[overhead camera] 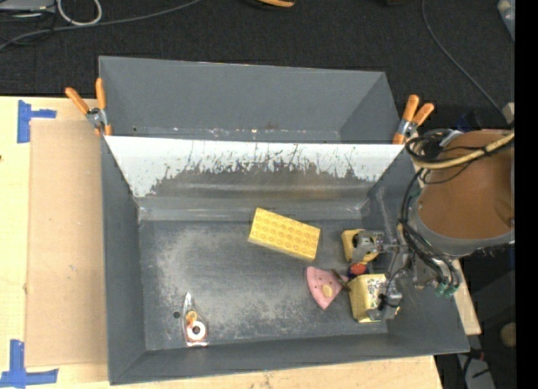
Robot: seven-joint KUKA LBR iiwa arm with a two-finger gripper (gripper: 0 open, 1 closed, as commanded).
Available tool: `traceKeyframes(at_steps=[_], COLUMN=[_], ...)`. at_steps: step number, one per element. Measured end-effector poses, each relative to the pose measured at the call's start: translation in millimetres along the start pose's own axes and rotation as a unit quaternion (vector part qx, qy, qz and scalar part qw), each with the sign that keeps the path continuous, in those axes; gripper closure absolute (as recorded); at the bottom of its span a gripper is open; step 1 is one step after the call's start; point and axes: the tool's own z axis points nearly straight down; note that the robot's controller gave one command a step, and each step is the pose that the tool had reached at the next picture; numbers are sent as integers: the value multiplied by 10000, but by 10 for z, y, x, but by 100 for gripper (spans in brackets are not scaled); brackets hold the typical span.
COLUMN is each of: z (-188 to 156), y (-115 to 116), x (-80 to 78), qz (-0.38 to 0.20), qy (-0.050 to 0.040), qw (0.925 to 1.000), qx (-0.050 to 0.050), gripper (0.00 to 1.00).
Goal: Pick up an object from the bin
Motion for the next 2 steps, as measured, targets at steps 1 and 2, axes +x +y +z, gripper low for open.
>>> traceKeyframes(at_steps=[1, 2], z=[-35, 671], y=[4, -427], x=[-18, -19], qz=[-23, -597], qy=[-37, -44], qw=[10000, 9982], qx=[6, 8], gripper=[0, 0])
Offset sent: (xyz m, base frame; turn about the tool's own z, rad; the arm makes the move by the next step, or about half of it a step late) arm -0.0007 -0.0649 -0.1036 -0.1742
